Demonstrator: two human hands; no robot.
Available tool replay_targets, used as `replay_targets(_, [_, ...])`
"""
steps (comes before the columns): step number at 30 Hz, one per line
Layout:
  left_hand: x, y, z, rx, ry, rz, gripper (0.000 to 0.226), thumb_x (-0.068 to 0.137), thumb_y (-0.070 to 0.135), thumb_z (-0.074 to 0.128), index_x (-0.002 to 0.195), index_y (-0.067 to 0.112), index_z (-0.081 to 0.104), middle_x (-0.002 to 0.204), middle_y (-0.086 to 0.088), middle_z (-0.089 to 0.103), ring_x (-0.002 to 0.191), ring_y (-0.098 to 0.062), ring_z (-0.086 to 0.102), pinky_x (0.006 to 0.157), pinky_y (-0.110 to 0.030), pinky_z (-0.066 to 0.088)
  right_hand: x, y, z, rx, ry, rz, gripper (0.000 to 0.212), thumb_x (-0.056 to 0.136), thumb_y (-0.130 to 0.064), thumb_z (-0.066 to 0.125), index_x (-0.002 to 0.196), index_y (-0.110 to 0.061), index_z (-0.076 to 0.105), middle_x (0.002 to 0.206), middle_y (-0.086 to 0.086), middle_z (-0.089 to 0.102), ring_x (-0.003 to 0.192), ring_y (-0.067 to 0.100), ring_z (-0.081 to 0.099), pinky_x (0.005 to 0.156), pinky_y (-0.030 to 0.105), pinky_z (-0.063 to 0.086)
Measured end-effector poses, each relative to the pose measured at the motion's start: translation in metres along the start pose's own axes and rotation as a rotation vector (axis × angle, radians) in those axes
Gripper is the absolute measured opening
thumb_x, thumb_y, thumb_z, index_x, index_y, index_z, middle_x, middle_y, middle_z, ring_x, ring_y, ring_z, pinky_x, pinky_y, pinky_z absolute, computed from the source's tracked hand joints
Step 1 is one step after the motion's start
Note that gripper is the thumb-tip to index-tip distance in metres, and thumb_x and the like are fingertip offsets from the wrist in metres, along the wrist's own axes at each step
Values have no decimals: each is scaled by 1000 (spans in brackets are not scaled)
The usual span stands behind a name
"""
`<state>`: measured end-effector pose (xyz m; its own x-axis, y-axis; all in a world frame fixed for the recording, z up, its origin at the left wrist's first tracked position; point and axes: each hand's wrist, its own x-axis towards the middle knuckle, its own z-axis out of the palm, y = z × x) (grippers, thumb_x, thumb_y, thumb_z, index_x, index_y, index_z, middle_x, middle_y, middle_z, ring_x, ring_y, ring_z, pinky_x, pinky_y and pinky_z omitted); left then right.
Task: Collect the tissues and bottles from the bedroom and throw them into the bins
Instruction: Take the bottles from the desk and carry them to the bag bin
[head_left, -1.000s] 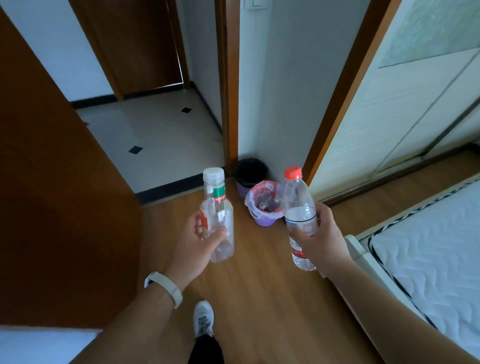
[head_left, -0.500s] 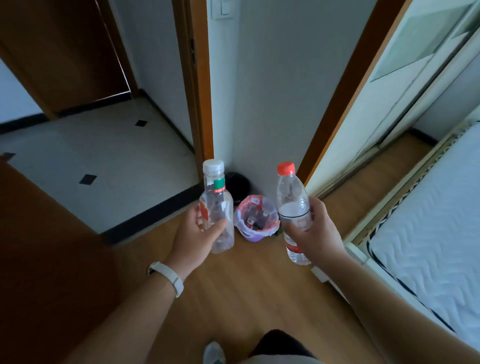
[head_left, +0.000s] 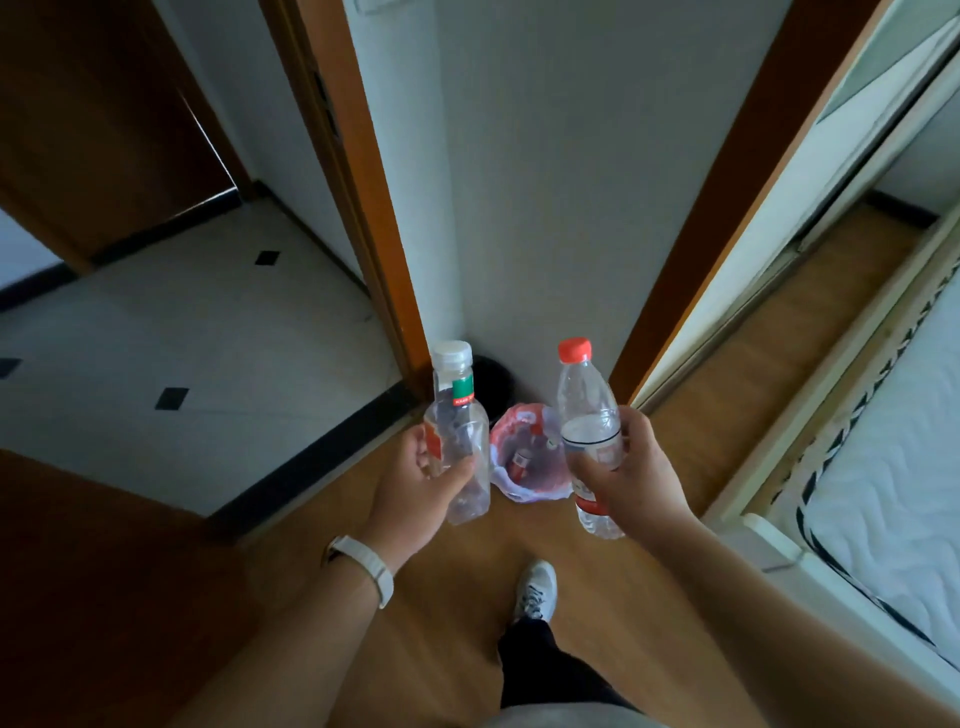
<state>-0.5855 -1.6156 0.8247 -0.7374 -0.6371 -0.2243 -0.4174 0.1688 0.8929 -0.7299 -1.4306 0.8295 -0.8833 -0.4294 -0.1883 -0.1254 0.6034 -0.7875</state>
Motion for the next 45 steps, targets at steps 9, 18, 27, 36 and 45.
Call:
replay_targets(9, [116,28,45,34,-77,-84,38,82,39,73,112,31,51,96,7,65,82,-2,64,62,-16,51,123,15,-14,-16,-27,61,65,75,-49,75,126,-32,38,104,-16,53,88,7,58,73,27,55])
replay_targets(18, [179,26,61,118,-166,-106,41,84,38,72,116,31,49,101,8,64,87,-4,64,65,-17,49,169,42,-6,-13,-12,168,63,71,-53,74,122,-36,39,102,-16,56,85,5,58,67,26,50])
replay_targets(27, [260,-43,94,143,-252,-154,36,81,35,76,107,26,52,90,9,63,75,6,60,62,-14,44,221,90,48,-14,1,305,60,73,-52,75,118,-35,40,93,-23,53,76,-5,60,58,18,46])
replay_targets(36, [355,-198,171,195,-364,-180,45,69,46,80,96,26,50,83,4,61,77,-13,62,75,-39,54,296,193,156,24,33,356,69,73,-45,78,128,-28,40,110,-13,55,91,9,57,74,29,49])
replay_targets(45, [402,-356,257,174,-312,-153,50,70,33,85,100,25,45,81,9,50,65,-2,49,64,-23,45,333,328,267,28,93,436,56,72,-36,79,113,-27,42,91,-20,55,79,-3,55,60,13,37])
